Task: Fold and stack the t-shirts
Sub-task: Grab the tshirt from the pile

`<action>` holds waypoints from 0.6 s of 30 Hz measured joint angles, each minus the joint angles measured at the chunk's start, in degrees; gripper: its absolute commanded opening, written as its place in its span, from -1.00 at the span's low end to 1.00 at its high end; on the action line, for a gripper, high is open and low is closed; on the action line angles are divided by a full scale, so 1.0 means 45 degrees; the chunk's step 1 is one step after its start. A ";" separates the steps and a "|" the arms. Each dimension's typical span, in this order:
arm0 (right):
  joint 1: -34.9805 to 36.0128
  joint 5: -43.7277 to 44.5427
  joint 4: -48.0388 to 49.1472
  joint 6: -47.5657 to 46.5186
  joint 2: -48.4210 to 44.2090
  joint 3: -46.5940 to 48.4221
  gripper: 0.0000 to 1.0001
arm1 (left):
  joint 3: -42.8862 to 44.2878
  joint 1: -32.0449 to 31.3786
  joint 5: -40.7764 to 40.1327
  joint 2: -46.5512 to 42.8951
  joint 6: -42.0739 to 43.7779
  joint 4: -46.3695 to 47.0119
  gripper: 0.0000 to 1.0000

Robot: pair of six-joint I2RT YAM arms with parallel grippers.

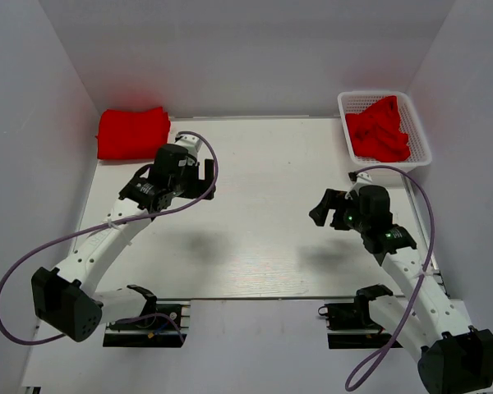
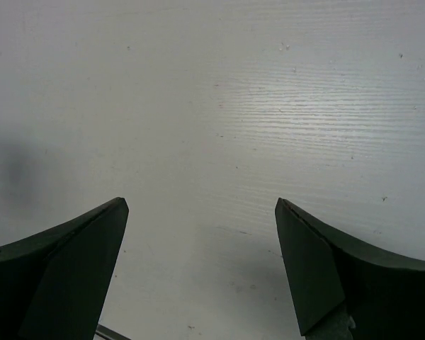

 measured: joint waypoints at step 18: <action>-0.0350 0.3084 -0.0024 -0.0559 0.3570 0.2875 0.81 | -0.0053 0.0024 -0.0136 -0.0340 -0.0044 -0.0005 1.00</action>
